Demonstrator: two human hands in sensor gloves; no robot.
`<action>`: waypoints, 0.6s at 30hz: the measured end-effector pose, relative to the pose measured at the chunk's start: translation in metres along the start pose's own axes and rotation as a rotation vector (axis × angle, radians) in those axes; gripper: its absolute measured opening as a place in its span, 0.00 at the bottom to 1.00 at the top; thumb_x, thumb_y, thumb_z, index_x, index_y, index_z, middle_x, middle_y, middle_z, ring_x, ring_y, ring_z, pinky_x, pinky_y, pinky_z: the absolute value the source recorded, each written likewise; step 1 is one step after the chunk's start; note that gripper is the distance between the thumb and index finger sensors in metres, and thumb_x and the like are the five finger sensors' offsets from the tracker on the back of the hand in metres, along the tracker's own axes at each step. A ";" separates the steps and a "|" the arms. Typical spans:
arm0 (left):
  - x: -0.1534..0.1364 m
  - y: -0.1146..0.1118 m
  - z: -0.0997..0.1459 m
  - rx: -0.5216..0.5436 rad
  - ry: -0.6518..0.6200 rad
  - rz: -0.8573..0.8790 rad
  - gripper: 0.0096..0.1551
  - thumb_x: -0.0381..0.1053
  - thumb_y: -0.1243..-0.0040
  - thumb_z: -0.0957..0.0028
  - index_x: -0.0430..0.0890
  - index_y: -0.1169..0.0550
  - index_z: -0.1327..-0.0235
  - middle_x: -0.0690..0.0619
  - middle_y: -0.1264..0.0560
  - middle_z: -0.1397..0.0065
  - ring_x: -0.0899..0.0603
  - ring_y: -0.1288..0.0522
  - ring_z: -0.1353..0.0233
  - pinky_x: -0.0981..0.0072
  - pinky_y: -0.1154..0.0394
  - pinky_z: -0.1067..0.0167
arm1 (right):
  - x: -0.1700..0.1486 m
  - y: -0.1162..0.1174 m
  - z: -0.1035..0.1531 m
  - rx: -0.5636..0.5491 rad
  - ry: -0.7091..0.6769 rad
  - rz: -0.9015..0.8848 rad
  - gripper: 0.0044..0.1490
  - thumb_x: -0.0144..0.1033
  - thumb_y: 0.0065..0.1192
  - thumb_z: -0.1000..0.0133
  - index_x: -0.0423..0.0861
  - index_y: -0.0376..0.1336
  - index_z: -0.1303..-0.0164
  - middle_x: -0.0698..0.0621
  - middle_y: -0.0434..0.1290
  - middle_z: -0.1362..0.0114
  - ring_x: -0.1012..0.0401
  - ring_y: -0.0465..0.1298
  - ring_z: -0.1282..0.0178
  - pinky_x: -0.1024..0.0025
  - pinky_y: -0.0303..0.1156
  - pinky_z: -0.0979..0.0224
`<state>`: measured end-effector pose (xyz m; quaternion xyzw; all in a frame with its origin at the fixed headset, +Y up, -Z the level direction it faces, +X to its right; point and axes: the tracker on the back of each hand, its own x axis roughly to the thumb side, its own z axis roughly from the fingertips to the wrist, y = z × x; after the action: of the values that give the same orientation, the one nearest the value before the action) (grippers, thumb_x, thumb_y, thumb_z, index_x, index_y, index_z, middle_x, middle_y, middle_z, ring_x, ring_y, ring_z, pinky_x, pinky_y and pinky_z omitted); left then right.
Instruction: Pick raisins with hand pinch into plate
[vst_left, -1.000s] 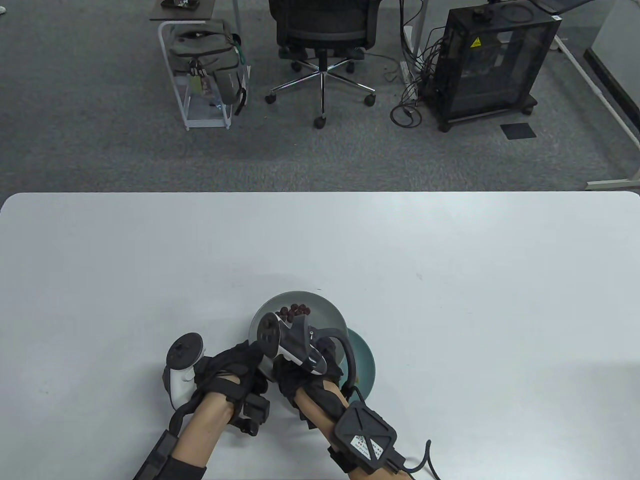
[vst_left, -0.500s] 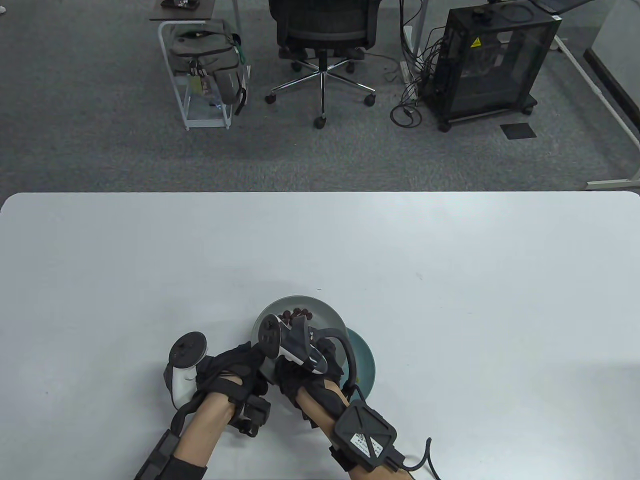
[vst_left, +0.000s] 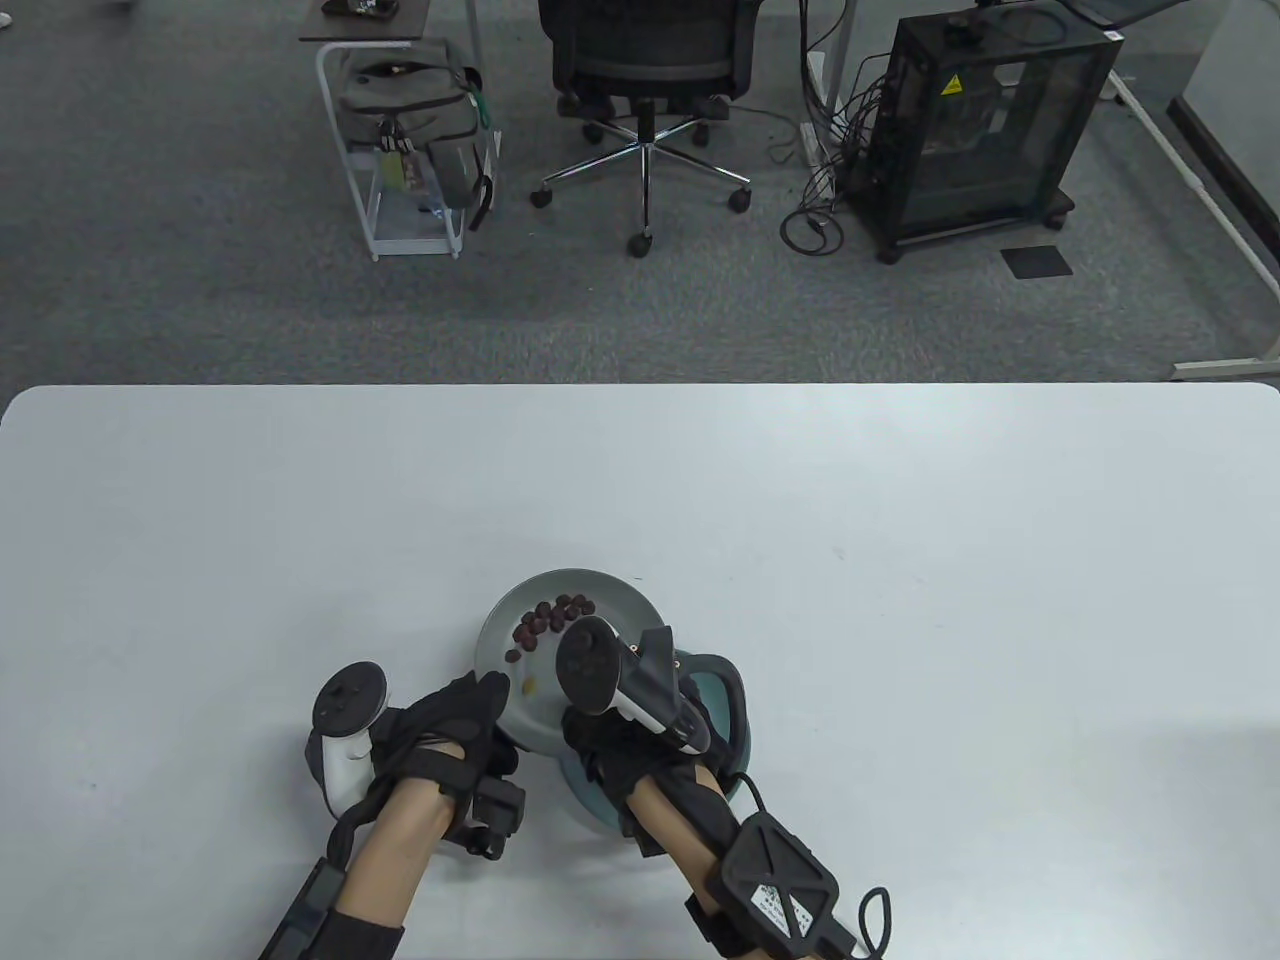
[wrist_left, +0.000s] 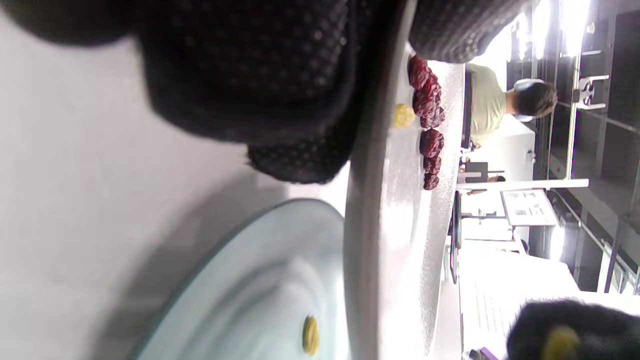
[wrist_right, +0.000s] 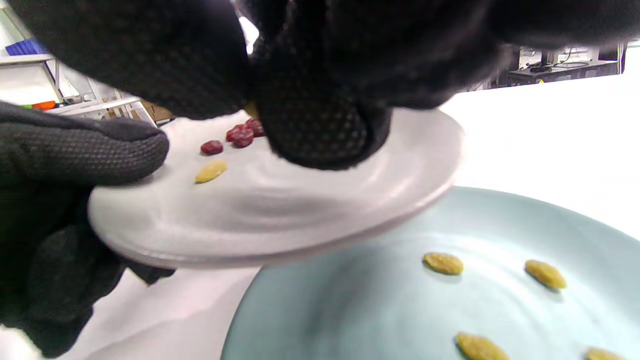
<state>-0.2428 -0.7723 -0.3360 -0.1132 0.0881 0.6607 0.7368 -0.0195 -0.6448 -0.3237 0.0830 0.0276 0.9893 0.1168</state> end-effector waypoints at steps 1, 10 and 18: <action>0.000 0.002 0.000 0.005 -0.001 0.003 0.30 0.53 0.42 0.45 0.30 0.23 0.45 0.40 0.12 0.61 0.45 0.15 0.74 0.54 0.20 0.72 | -0.002 -0.001 0.001 0.002 0.004 -0.008 0.32 0.51 0.78 0.53 0.39 0.76 0.50 0.49 0.89 0.62 0.58 0.83 0.71 0.63 0.81 0.63; -0.002 0.015 -0.002 0.046 0.011 0.039 0.30 0.53 0.42 0.45 0.30 0.23 0.45 0.40 0.12 0.61 0.45 0.15 0.73 0.54 0.20 0.72 | -0.025 0.000 0.000 0.029 0.056 -0.026 0.32 0.50 0.78 0.53 0.39 0.76 0.49 0.49 0.89 0.61 0.58 0.83 0.71 0.62 0.81 0.63; -0.002 0.023 -0.001 0.083 0.006 0.065 0.30 0.53 0.43 0.45 0.30 0.23 0.44 0.40 0.12 0.61 0.45 0.15 0.73 0.54 0.21 0.71 | -0.036 0.018 -0.009 0.093 0.101 0.000 0.31 0.50 0.78 0.52 0.39 0.76 0.49 0.49 0.89 0.61 0.58 0.83 0.71 0.62 0.81 0.63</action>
<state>-0.2661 -0.7719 -0.3380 -0.0814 0.1211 0.6797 0.7189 0.0096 -0.6712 -0.3368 0.0385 0.0792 0.9899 0.1114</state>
